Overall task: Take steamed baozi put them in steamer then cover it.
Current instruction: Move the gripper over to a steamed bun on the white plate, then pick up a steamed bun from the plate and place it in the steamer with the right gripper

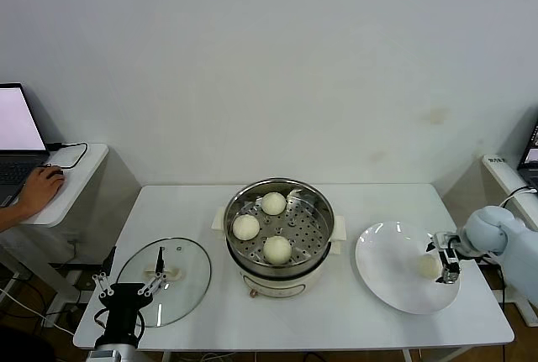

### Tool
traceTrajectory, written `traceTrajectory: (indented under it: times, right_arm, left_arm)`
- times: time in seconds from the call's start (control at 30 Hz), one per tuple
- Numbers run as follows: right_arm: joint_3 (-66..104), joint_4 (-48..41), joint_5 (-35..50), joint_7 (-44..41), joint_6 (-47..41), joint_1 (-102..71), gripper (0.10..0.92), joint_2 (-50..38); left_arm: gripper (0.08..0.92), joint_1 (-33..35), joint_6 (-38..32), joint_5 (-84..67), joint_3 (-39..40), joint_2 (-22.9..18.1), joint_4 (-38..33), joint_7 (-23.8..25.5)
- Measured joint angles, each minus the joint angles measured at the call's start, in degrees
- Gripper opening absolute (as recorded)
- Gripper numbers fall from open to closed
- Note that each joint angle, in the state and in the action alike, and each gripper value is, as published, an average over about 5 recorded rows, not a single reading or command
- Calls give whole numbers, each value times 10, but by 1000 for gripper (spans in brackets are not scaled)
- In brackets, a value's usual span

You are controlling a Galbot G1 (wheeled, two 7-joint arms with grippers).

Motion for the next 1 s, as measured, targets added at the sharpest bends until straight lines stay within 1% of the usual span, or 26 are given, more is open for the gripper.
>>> traceTrajectory:
  times: [0.23, 0.43, 0.73, 1.0]
  right_arm:
    - [0, -7, 0, -1, -3, 2, 676, 7]
    - [-9, -1, 8, -5, -9, 14, 618, 3]
    - [-63, 51, 56, -19, -30, 101, 611, -34]
    - [-153, 117, 145, -16, -66, 261, 620, -37]
  left_arm:
    - [823, -1, 0, 0, 2, 0, 0, 0]
    - [823, -1, -1, 0, 2, 2, -1, -1]
    - [823, -8, -2, 0, 7, 2, 5, -1]
    - [823, -13, -2, 3, 14, 3, 7, -1]
